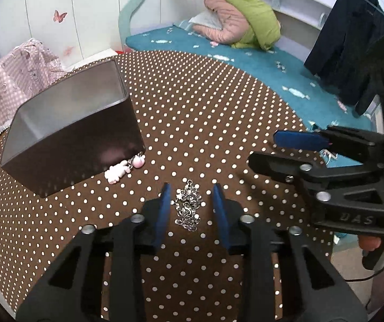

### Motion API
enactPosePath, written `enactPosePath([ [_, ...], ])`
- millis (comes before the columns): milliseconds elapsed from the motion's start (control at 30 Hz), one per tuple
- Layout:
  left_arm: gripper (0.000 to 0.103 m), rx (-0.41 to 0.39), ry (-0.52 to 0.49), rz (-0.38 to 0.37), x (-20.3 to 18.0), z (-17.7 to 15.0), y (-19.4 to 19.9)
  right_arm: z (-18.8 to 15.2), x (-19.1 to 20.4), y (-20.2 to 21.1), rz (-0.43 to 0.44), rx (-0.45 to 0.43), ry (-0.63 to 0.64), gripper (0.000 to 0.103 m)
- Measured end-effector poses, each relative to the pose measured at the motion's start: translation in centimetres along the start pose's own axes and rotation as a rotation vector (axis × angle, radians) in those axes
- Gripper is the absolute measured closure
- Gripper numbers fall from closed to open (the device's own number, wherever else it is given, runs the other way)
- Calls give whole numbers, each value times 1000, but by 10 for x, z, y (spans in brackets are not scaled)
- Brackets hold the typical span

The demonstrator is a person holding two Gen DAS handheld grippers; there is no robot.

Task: Organize jewelry
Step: 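Grasp the silver chain charm with the left tool while the right moves to a pink charm, then close the right tool on the pink charm while the left holds the silver chain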

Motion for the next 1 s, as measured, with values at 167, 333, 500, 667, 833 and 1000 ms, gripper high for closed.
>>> enactPosePath([
  [167, 88, 11, -9, 22, -3, -2, -6, -2, -4, -1, 1, 4, -6, 52],
  [333, 88, 5, -20, 26, -7, -5, -3, -3, -9, -2, 1, 6, -16, 52],
  [500, 88, -24, 6, 21, 3, -5, 13, 1, -4, -3, 17, 3, 5, 52],
  [667, 88, -83, 69, 34, 32, -3, 38, 14, 18, -10, 56, -5, 58, 52],
  [833, 88, -127, 134, 49, 61, -1, 57, 33, 41, -24, 102, -14, 110, 54],
  [1000, 88, -150, 177, 43, 83, 1, 66, 46, 63, -49, 114, 19, 150, 68],
])
Point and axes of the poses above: each gripper's, at about its wrist camera, not at the fingertips, and y roughly against the way its jaws point, x to its left, z to its top, the point moved 2 cm from there along -y, roughly the way its jaws point, and after that the axes turned 9 degrees about y, right-handed, at the moved point
